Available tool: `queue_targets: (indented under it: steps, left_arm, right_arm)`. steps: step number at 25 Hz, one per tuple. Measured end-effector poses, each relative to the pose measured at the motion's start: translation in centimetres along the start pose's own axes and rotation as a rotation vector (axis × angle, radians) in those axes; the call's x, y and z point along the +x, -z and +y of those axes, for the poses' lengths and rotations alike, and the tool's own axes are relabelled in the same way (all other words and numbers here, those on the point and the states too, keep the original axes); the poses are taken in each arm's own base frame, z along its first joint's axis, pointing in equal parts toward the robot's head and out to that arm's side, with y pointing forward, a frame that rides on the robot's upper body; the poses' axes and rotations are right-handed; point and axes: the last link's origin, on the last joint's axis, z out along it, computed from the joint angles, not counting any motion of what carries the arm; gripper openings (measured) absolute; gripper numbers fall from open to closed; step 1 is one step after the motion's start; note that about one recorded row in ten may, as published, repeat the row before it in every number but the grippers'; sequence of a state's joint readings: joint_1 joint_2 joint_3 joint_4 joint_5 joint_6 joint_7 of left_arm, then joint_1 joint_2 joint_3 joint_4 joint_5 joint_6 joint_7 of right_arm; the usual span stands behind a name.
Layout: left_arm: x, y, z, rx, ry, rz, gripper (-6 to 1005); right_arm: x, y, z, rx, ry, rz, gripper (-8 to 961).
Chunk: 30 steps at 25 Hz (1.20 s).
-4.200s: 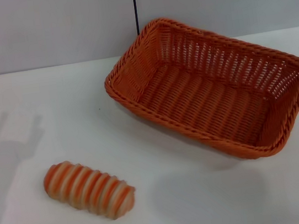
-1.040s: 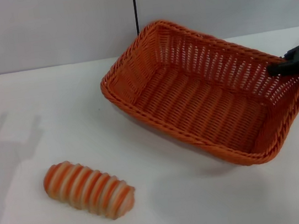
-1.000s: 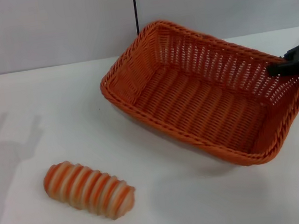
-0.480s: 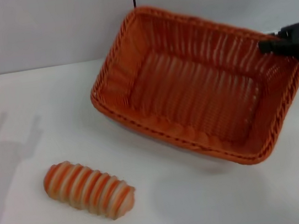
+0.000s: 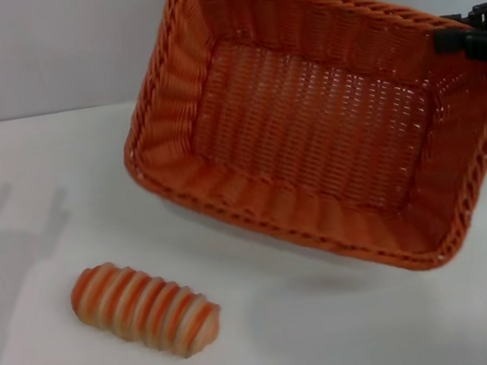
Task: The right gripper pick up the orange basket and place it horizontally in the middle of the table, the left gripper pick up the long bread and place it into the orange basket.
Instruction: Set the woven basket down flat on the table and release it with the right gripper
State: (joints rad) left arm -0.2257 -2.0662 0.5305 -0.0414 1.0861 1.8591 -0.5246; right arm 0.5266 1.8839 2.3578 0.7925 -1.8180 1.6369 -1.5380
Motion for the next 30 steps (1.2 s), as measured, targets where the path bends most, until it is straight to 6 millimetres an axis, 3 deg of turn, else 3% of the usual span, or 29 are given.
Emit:
queue_targets:
  steps: [12,24,30]
  left_arm:
    - [-0.2,-0.2,0.1,-0.003,0.001,-0.005,830]
    - [-0.3,-0.3,0.2,-0.001,0.007,-0.007,830]
    - [-0.3,-0.3,0.2,0.0,0.007,-0.009,829]
  right_arm:
    - [-2.2,2.4,1.9,-0.187,0.081,0.097,164]
    - [-0.4,0.7,2.1,-0.256,0.037,0.261,165]
    - [0.8,-1.6,2.4,-0.281,0.031,0.262,165]
